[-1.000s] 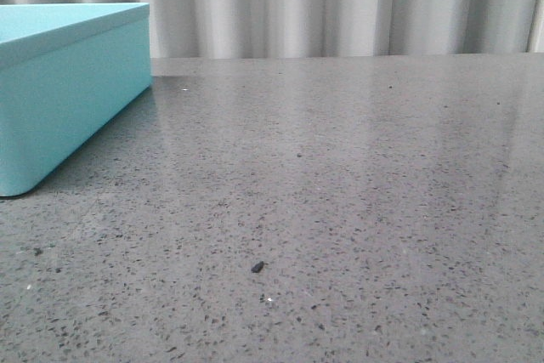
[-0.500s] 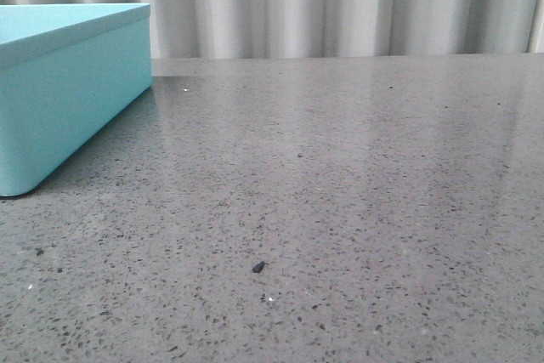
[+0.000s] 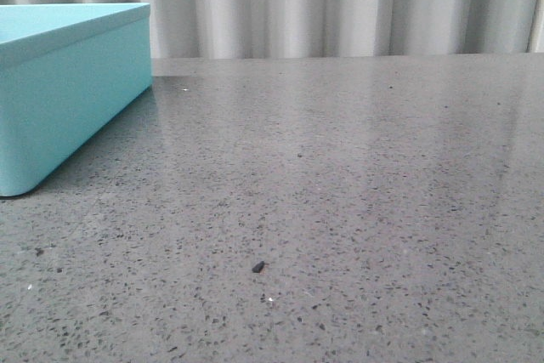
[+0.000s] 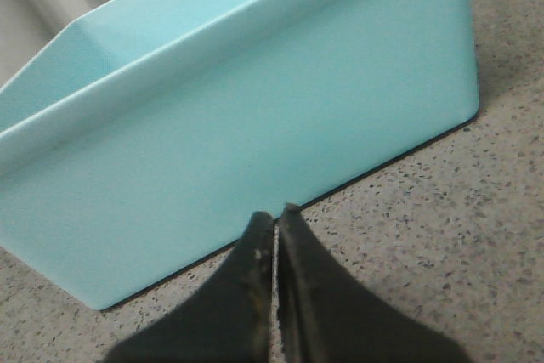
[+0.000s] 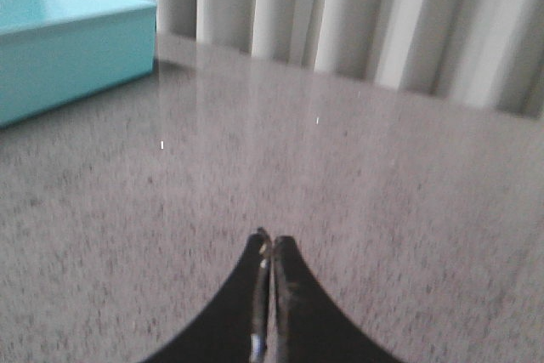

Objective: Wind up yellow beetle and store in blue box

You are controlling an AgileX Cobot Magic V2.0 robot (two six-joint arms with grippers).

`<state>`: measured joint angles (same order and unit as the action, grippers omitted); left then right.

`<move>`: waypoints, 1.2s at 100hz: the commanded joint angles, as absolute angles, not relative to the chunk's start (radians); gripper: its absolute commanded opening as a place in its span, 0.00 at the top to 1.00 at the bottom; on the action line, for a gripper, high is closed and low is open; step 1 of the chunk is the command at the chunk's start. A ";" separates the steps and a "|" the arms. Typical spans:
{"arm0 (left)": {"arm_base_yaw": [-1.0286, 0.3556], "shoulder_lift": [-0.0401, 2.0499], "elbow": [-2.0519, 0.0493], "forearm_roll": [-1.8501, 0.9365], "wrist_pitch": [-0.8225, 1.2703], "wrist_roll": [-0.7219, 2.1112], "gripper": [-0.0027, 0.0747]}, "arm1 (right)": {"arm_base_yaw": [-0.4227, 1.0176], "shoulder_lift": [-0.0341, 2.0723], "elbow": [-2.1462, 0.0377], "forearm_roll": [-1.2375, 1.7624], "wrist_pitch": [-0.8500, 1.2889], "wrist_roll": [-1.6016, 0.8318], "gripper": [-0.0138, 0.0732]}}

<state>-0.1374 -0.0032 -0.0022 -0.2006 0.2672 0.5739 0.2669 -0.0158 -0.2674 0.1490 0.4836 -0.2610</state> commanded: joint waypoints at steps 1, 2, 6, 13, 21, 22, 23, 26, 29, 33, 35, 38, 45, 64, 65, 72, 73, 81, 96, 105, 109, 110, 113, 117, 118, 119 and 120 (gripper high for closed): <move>-0.145 -0.036 0.025 -0.194 0.189 0.564 0.99 | 0.270 -0.028 -0.252 0.156 0.384 -0.261 0.89; -0.145 -0.036 0.025 -0.194 0.189 0.564 0.99 | 0.270 -0.028 -0.247 0.156 0.373 -0.261 0.89; -0.145 -0.036 0.025 -0.194 0.189 0.564 0.99 | 0.270 -0.028 -0.234 0.156 0.340 -0.261 0.89; -0.145 -0.036 0.025 -0.194 0.189 0.564 0.99 | 0.270 -0.028 -0.223 0.156 0.279 -0.261 0.89; -0.145 -0.036 0.025 -0.194 0.189 0.564 0.99 | 0.270 -0.028 -0.209 0.152 0.231 -0.261 0.89; -0.145 -0.036 0.025 -0.194 0.189 0.564 0.99 | 0.270 -0.028 -0.208 0.150 0.228 -0.261 0.89; -0.145 -0.036 0.025 -0.194 0.189 0.564 0.99 | 0.270 -0.028 -0.203 0.149 0.222 -0.261 0.89; -0.145 -0.036 0.025 -0.194 0.189 0.564 0.99 | 0.270 -0.028 -0.195 0.147 0.205 -0.261 0.89; -0.145 -0.036 0.025 -0.194 0.189 0.564 0.99 | 0.270 -0.028 -0.186 0.147 0.189 -0.261 0.89; -0.145 -0.036 0.025 -0.194 0.189 0.564 0.99 | 0.270 -0.028 -0.170 0.147 0.169 -0.261 0.89; -0.145 -0.036 0.025 -0.194 0.189 0.564 0.99 | 0.270 -0.028 -0.162 0.147 0.160 -0.261 0.89; -0.145 -0.036 0.025 -0.194 0.189 0.564 0.99 | 0.270 -0.028 -0.153 0.147 0.151 -0.261 0.89; -0.145 -0.036 0.025 -0.194 0.189 0.564 0.99 | 0.270 -0.028 -0.140 0.147 0.128 -0.261 0.89; -0.145 -0.036 0.025 -0.194 0.189 0.564 0.99 | 0.270 -0.028 -0.140 0.147 0.105 -0.261 0.89; -0.145 -0.036 0.025 -0.194 0.189 0.564 0.99 | 0.270 -0.028 -0.140 0.147 0.105 -0.261 0.89; -0.145 -0.036 0.025 -0.194 0.189 0.564 0.99 | 0.270 -0.028 -0.140 0.147 0.107 -0.261 0.89; -0.145 -0.036 0.025 -0.194 0.189 0.564 0.99 | 0.270 -0.028 -0.140 0.147 0.109 -0.261 0.89; -0.145 -0.036 0.025 -0.195 0.189 0.564 0.99 | 0.270 -0.028 -0.140 0.147 0.124 -0.261 0.89; -0.145 -0.036 0.025 -0.195 0.189 0.564 0.99 | 0.270 -0.028 -0.113 0.111 0.126 -0.261 0.89; -0.145 -0.036 0.025 -0.195 0.189 0.564 0.99 | 0.270 -0.028 -0.082 0.102 0.097 -0.261 0.89; -0.145 -0.036 0.025 -0.195 0.189 0.564 0.99 | 0.270 -0.028 -0.067 0.096 0.084 -0.261 0.89; -0.145 -0.036 0.025 -0.195 0.189 0.564 0.99 | 0.270 -0.028 -0.064 0.096 0.081 -0.261 0.89; -0.145 -0.036 0.025 -0.195 0.189 0.564 0.99 | 0.270 -0.028 -0.052 0.096 0.070 -0.261 0.89; -0.145 -0.036 0.025 -0.195 0.189 0.564 0.99 | 0.270 -0.028 -0.036 0.095 0.051 -0.261 0.89; -0.145 -0.036 0.025 -0.195 0.189 0.564 0.99 | 0.270 -0.028 -0.031 0.092 0.049 -0.261 0.89; -0.145 -0.036 0.025 -0.195 0.189 0.564 0.99 | 0.270 -0.028 -0.029 0.090 0.045 -0.261 0.89; -0.145 -0.036 0.025 -0.195 0.189 0.564 0.99 | 0.270 -0.028 -0.026 0.084 0.045 -0.261 0.89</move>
